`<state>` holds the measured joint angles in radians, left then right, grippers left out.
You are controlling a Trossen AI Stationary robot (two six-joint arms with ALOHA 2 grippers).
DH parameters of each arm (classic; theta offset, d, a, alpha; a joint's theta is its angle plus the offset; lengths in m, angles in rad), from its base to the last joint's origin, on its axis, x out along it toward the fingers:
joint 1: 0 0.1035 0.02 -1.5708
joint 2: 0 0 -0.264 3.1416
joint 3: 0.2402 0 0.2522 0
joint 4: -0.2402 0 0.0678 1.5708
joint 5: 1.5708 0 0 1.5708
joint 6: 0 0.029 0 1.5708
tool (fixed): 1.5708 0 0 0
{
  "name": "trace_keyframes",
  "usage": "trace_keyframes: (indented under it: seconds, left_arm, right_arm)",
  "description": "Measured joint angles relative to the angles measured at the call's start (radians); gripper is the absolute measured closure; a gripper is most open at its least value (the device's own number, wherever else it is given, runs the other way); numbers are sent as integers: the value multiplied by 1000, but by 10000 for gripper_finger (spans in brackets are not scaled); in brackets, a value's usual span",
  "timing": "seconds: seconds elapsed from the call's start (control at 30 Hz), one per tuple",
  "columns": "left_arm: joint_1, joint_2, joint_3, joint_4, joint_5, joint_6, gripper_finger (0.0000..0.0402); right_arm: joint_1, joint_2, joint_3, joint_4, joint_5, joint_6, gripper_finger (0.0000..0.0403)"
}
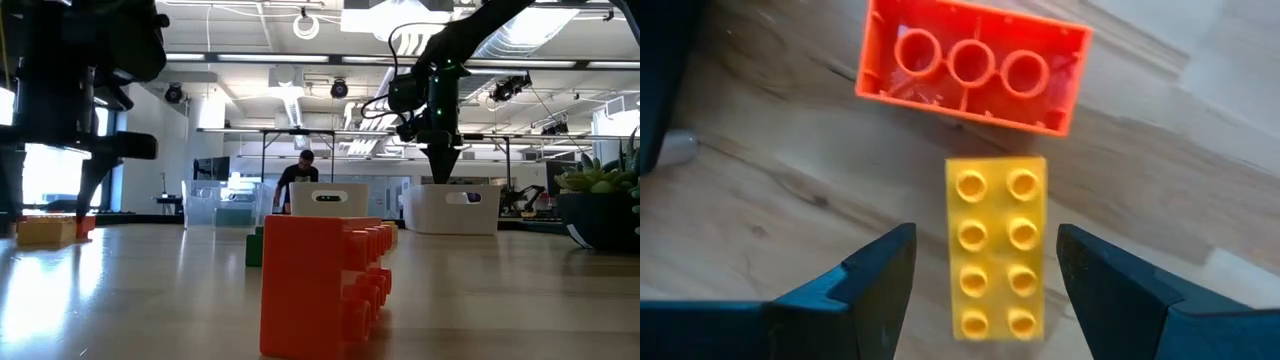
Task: Sort & place blocks by color
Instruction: Put the yellow game piece into the left white bin
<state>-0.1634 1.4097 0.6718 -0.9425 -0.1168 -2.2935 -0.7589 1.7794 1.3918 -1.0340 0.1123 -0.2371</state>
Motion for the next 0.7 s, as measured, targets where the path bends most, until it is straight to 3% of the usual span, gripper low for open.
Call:
trace_keyframes:
  seconds: [0.23, 0.57, 0.7]
  left_arm:
    - [1, 0, -58, 57, 22, 26, 179]
    - [1, -3, -70, 83, 12, 187, 283]
    - [1, -7, -71, 88, 11, 272, 289]
  right_arm:
    - [0, 0, 0, 0, 0, 18, 201]
    - [0, 0, 0, -36, 0, 110, 201]
    - [0, 0, 16, -64, 0, 157, 201]
